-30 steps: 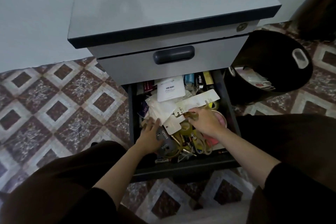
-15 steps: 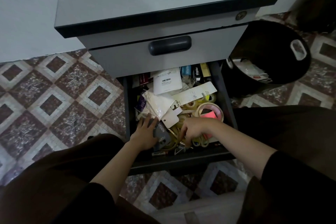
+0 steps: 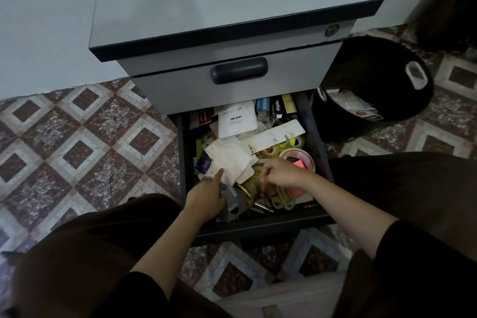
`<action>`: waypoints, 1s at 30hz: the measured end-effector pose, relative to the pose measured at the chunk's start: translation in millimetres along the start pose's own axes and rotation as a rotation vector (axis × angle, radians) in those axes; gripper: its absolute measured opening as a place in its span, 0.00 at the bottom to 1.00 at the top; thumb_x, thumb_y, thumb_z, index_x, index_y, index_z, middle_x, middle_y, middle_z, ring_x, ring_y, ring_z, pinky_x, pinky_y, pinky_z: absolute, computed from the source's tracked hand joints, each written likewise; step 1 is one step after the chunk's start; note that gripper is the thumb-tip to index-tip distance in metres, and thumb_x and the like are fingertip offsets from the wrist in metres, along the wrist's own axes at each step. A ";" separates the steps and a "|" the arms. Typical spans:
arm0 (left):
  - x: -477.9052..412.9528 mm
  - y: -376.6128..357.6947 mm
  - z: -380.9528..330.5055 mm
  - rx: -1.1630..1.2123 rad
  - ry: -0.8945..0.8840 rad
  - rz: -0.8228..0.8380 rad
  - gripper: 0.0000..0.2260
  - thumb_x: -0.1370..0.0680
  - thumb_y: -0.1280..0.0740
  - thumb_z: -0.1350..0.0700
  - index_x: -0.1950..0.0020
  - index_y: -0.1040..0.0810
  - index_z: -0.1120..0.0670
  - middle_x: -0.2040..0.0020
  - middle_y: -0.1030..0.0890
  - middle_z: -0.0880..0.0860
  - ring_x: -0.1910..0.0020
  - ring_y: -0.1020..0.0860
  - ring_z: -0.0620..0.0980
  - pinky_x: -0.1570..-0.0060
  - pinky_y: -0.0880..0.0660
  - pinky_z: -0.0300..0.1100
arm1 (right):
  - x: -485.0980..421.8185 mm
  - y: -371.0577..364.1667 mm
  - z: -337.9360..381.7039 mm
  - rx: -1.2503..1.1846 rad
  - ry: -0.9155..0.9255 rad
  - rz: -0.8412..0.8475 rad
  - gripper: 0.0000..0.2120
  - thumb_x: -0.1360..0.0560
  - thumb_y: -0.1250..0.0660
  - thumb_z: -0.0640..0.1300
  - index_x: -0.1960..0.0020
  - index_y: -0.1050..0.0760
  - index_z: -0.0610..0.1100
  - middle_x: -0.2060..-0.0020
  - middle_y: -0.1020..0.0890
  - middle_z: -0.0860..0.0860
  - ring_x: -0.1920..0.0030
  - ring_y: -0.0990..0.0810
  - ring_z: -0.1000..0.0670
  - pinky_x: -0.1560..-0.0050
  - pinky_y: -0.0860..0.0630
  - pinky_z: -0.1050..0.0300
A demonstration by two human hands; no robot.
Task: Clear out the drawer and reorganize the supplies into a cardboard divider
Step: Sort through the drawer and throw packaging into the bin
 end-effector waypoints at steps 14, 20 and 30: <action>-26.9 27.1 7.0 0.531 0.361 -0.236 0.40 0.23 0.35 0.47 0.25 0.55 0.64 0.26 0.45 0.64 0.27 0.44 0.61 0.30 0.46 0.50 | -4.8 45.6 -7.7 -0.398 -0.053 -0.319 0.07 0.21 0.41 0.36 0.52 0.25 0.35 0.70 0.24 0.46 0.84 0.30 0.61 0.81 0.34 0.68; -45.5 27.3 9.1 0.454 0.362 -0.158 0.44 0.27 0.32 0.41 0.25 0.53 0.61 0.26 0.42 0.61 0.28 0.43 0.59 0.31 0.42 0.51 | -10.5 52.2 -14.3 -0.481 -0.065 -0.336 0.05 0.23 0.35 0.38 0.55 0.24 0.36 0.71 0.25 0.48 0.82 0.30 0.61 0.78 0.33 0.67; -35.4 20.3 16.1 0.326 0.378 -0.157 0.52 0.36 0.24 0.41 0.25 0.53 0.58 0.27 0.40 0.59 0.30 0.37 0.57 0.38 0.32 0.51 | -15.3 53.3 -25.7 -0.506 -0.114 -0.353 0.05 0.29 0.28 0.37 0.57 0.23 0.36 0.59 0.18 0.42 0.63 0.24 0.47 0.69 0.28 0.62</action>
Point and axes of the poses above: each hand's wrist, its own x-axis away from the middle knuckle, its own y-axis out of the back of the hand, z = x × y, the point moved 7 cm from there along -x, towards the middle knuckle
